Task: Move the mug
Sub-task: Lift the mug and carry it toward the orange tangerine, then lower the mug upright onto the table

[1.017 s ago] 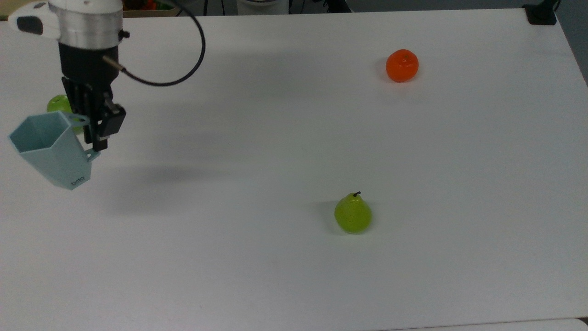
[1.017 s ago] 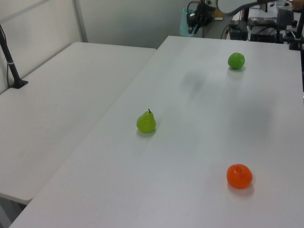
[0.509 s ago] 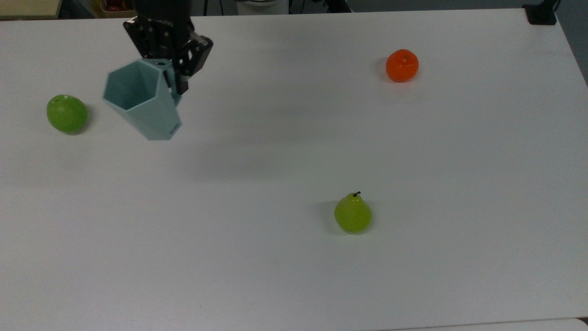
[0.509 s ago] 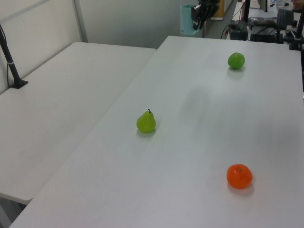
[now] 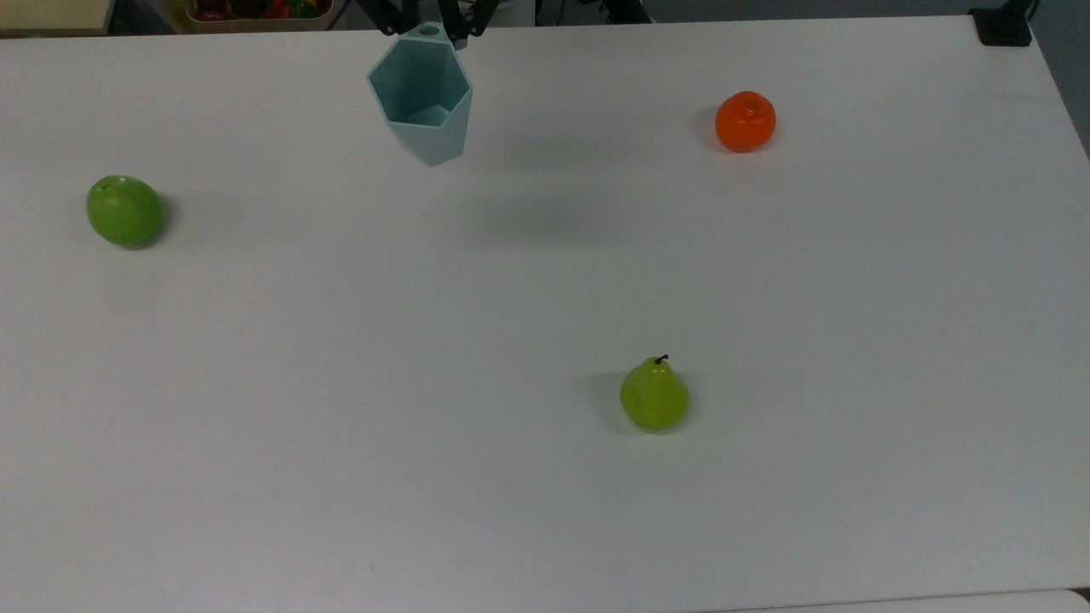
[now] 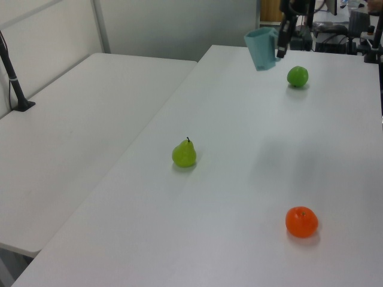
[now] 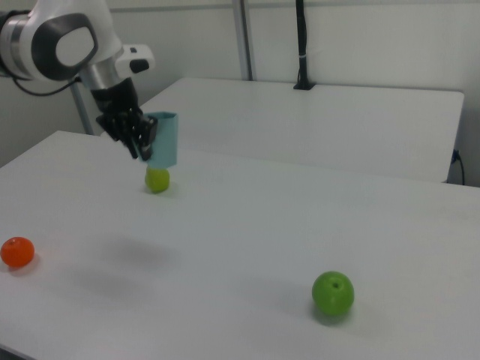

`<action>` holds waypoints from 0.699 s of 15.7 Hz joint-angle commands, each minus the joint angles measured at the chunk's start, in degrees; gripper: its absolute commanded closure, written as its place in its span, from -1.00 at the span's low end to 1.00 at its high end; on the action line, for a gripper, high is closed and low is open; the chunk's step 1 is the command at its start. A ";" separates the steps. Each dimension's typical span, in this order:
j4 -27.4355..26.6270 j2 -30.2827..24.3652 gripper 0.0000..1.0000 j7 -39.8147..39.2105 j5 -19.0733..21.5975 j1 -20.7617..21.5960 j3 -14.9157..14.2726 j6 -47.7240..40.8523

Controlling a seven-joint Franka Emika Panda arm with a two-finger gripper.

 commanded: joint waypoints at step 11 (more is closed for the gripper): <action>-24.67 -3.11 1.00 -11.26 -1.13 6.89 -11.17 19.52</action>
